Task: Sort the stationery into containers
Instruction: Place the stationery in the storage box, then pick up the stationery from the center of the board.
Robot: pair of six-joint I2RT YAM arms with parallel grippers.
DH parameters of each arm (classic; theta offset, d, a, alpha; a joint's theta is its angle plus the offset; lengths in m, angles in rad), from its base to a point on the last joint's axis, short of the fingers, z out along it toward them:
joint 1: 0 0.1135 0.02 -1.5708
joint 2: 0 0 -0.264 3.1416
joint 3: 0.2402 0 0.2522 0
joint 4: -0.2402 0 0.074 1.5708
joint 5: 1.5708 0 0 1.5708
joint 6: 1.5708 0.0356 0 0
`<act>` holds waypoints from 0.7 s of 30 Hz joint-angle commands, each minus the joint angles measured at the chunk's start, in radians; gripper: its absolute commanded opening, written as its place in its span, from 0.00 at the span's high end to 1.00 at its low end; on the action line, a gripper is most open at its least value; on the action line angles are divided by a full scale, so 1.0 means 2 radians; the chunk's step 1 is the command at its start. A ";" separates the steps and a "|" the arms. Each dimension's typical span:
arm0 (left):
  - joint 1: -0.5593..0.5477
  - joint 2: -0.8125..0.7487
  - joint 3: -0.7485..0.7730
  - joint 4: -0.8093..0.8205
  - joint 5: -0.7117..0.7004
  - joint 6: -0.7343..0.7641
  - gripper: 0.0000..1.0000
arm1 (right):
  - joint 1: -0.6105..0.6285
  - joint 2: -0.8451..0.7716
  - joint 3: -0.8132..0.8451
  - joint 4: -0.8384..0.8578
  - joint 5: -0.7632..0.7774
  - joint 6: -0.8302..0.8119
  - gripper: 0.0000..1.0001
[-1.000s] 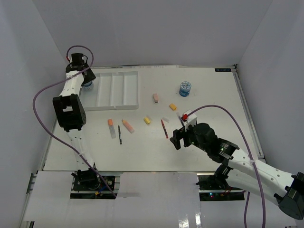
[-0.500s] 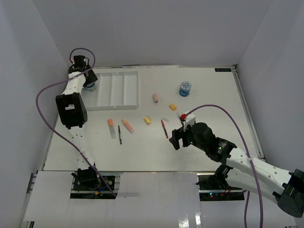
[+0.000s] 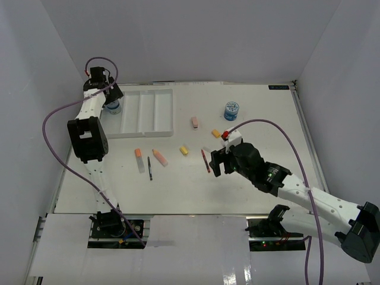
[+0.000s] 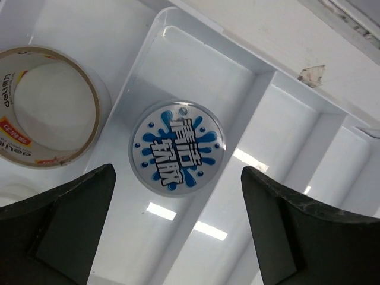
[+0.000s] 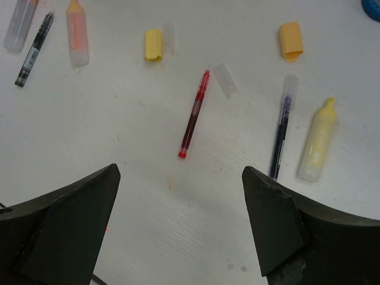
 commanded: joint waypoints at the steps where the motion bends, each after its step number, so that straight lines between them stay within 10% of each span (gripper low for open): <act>1: 0.000 -0.102 -0.040 0.000 0.030 -0.018 0.02 | -0.014 0.019 0.056 -0.018 0.045 0.004 0.10; 12: -0.014 -0.456 -0.425 0.088 0.170 -0.070 0.02 | -0.205 0.185 0.210 -0.053 0.014 0.001 0.10; 21: -0.092 -0.692 -0.659 0.134 0.116 -0.024 0.02 | -0.271 0.397 0.385 -0.043 0.009 -0.038 0.09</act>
